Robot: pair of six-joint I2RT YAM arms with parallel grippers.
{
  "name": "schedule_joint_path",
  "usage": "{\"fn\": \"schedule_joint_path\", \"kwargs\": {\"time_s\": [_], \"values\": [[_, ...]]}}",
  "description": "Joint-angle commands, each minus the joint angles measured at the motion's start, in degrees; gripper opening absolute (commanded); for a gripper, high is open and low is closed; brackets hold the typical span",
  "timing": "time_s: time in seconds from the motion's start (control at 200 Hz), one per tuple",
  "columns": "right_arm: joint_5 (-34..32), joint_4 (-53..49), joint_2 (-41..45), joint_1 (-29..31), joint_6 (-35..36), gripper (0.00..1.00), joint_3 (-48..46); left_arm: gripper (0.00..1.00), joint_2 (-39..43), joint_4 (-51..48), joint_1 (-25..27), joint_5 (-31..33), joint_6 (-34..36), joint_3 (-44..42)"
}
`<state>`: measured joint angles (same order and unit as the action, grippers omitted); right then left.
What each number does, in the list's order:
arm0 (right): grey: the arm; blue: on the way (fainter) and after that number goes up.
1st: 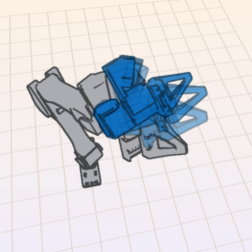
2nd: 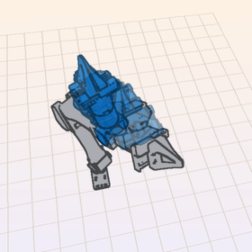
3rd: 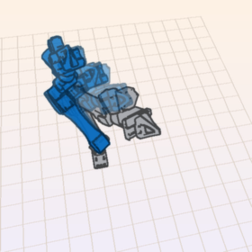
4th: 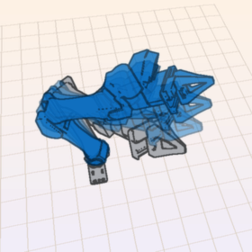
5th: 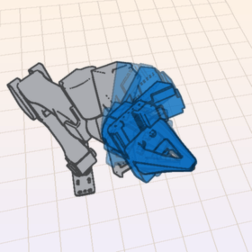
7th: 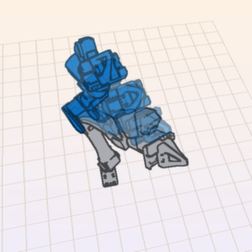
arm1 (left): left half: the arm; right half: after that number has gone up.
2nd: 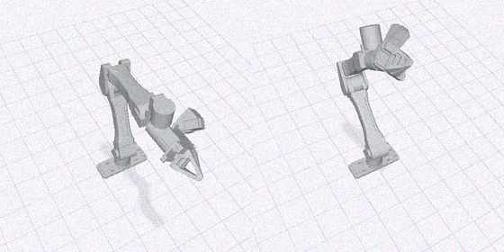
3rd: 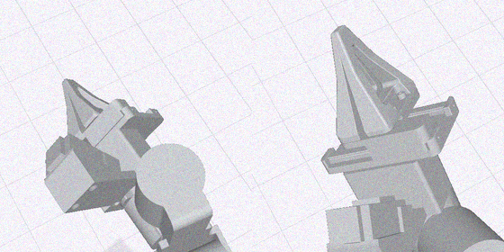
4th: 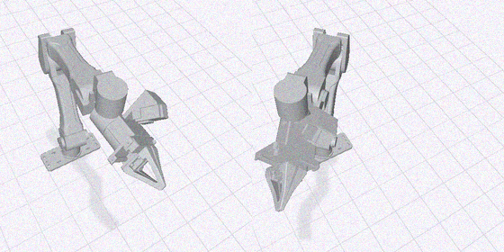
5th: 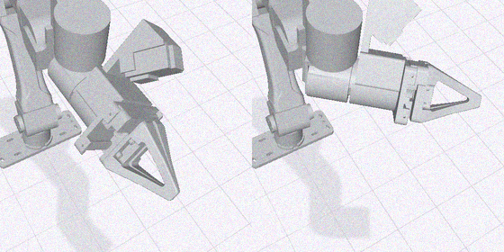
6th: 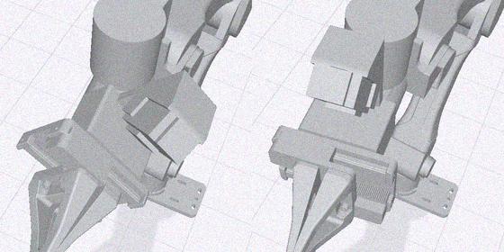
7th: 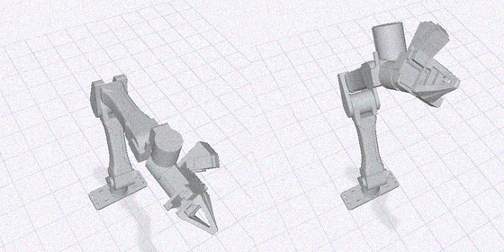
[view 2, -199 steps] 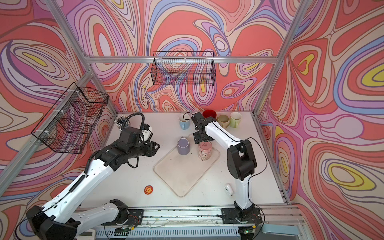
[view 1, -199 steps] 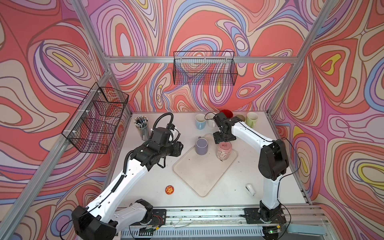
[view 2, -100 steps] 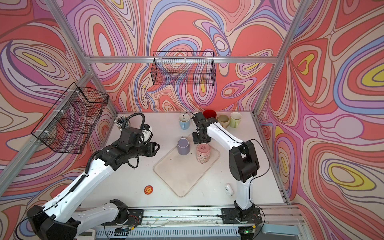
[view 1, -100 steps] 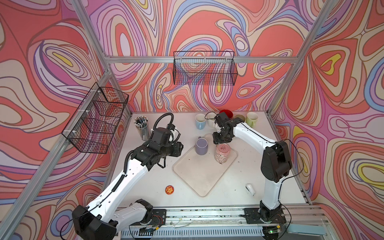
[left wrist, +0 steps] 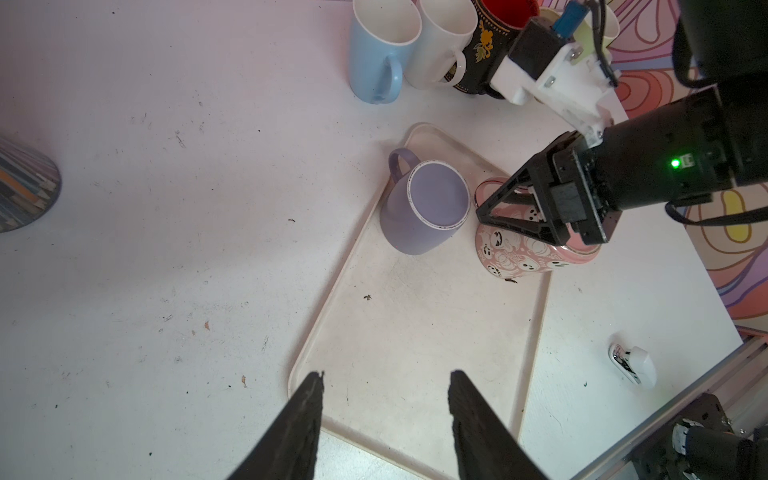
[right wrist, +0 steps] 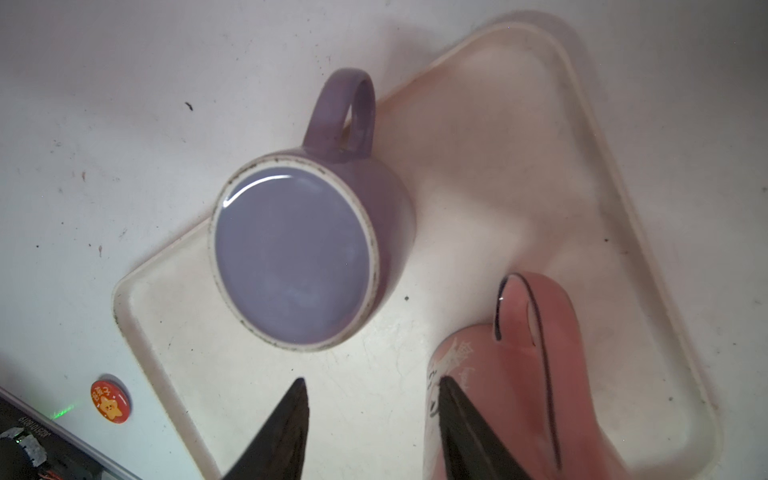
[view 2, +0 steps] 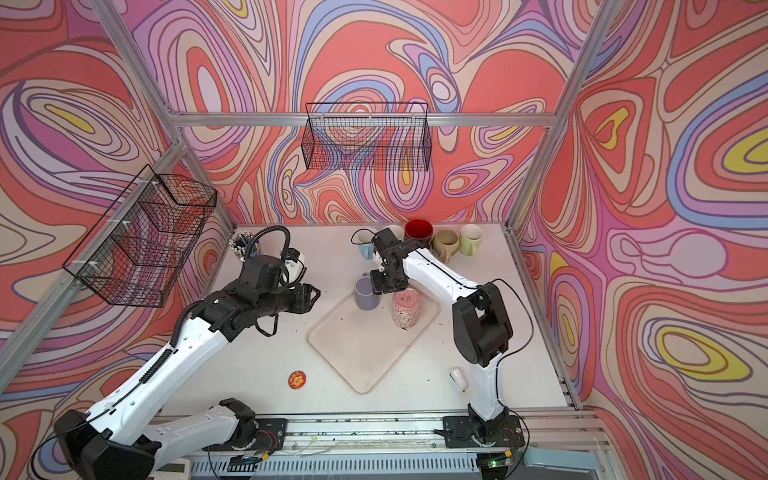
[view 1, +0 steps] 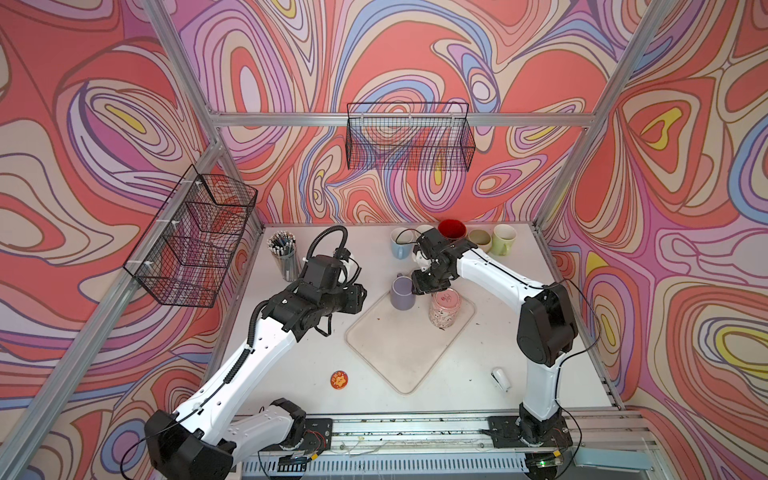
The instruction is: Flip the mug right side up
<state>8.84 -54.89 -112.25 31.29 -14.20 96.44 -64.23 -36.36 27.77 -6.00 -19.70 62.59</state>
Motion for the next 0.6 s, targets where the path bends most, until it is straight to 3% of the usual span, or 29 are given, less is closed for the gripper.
{"fn": "schedule_joint_path", "kwargs": {"time_s": [0.0, 0.185, 0.596], "values": [[-3.3, -1.6, -0.6, -0.2, 0.1, 0.53, 1.5, 0.52, -0.2, -0.6, 0.0, -0.1, 0.1, -0.2], [-11.5, -7.9, -4.0, -1.6, 1.2, 0.61, 7.2, 0.52, -0.3, -0.7, 0.0, -0.3, 0.1, -0.1], [-14.7, -10.1, -7.6, -6.2, 1.0, 0.62, 7.5, 0.52, -0.5, -0.8, 0.0, -0.1, 0.2, -0.2]]}}
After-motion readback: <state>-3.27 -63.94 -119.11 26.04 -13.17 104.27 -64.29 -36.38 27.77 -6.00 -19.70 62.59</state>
